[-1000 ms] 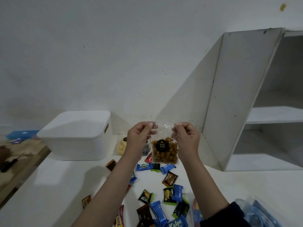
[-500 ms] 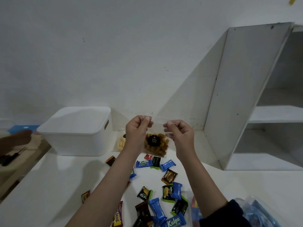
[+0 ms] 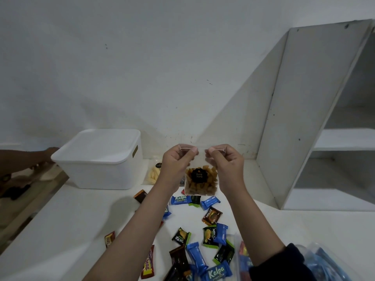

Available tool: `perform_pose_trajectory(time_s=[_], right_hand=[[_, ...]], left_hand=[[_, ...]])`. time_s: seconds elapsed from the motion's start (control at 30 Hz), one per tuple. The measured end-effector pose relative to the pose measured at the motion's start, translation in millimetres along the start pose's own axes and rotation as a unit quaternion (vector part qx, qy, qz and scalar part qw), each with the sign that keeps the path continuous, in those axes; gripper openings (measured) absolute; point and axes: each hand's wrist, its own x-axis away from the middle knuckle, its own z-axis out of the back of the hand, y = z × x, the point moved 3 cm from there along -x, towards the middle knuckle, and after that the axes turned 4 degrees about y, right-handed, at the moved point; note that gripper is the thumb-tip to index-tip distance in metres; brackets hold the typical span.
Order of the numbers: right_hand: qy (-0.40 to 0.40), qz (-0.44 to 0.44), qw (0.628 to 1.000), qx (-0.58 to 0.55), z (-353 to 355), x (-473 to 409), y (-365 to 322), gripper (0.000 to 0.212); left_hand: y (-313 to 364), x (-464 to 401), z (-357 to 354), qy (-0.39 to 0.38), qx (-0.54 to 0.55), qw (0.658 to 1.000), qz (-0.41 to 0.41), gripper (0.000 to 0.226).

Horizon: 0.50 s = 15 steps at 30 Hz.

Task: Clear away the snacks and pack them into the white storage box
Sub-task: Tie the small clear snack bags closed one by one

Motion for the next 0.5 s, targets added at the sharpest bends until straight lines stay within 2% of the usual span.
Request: perform_pose_trajectory(time_s=[0.17,0.3,0.5], right_hand=[[-0.024,-0.015,0.999,-0.037,-3.6,3.4,-2.0,0.010],[-0.036,-0.016,0.998,-0.042,-5.6,5.4,-3.2,0.007],[-0.023,-0.018,0.999,-0.029,-7.7,3.1,-5.5,0.016]], left_hand=[[3.4,-0.9,-0.4,0.016,-0.007,0.999,-0.042,0.015],[2.6,-2.9,1.3,0.022,-0.013,0.999,-0.044,0.014],[5.4,0.0,-2.3,0.012,-0.012,0.998,-0.054,0.010]])
